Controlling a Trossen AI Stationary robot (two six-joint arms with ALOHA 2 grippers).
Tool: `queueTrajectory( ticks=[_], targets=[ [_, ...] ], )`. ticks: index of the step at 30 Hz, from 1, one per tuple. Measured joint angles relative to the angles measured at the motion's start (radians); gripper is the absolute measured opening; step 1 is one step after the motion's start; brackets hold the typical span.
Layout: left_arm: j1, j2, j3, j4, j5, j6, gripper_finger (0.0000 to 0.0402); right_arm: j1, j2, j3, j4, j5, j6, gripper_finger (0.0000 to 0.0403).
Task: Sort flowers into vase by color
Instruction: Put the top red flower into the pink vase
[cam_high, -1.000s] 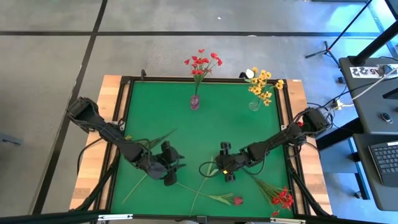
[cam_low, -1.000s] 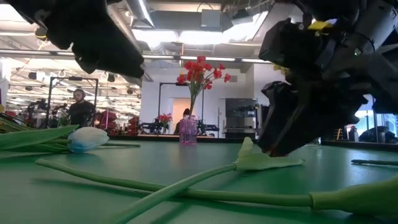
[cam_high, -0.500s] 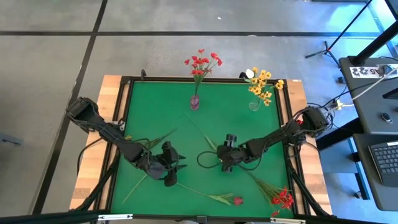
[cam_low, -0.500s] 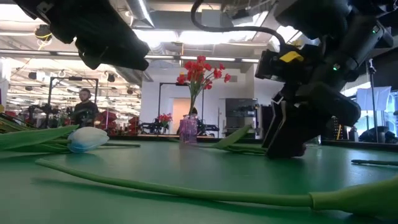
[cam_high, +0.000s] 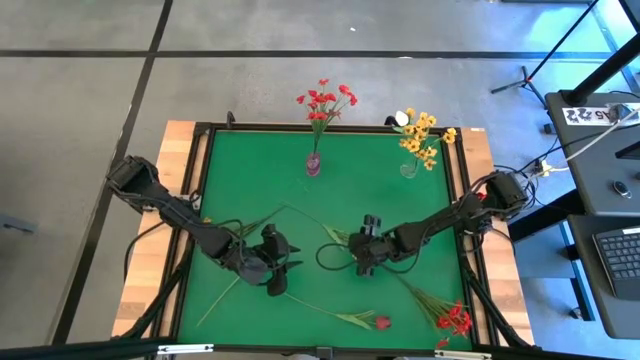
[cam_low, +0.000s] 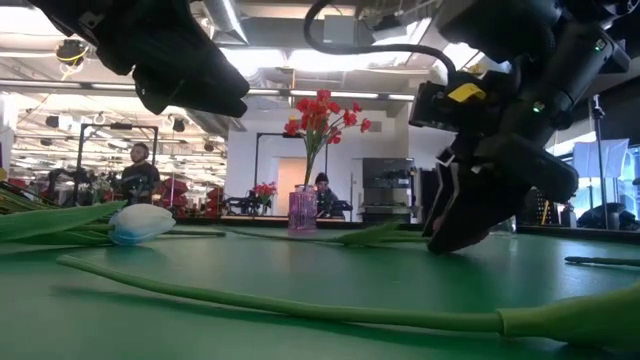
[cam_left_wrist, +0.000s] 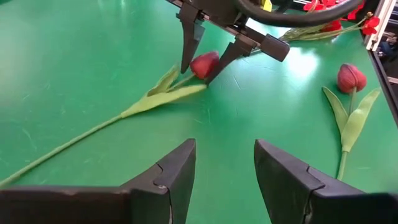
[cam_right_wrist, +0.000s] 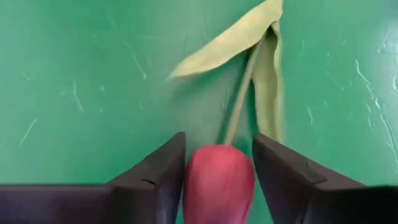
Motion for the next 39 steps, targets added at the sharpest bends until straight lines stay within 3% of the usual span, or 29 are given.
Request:
queueTrajectory(
  ticks=[9,13,24,30,39],
  targets=[
    [0.004,0.0,0.0,0.0,0.0,0.0,0.0157,0.001,-0.001,0.001,-0.028,-0.002,0.015,0.0052],
    [0.006,0.0,0.0,0.0,0.0,0.012,0.0157,0.002,-0.002,0.001,-0.038,-0.001,0.008,0.0014],
    [0.068,0.0,0.0,-0.002,0.004,0.048,0.0157,0.002,-0.011,0.109,-0.236,-0.002,0.006,0.0043],
    [0.147,0.0,0.001,-0.006,0.081,0.171,0.0157,0.004,-0.011,0.215,-0.362,-0.036,0.006,0.0029],
    [0.241,0.0,0.001,-0.013,0.086,0.497,0.0157,0.07,-0.012,0.361,-0.467,-0.025,-0.01,0.0036]
  ],
)
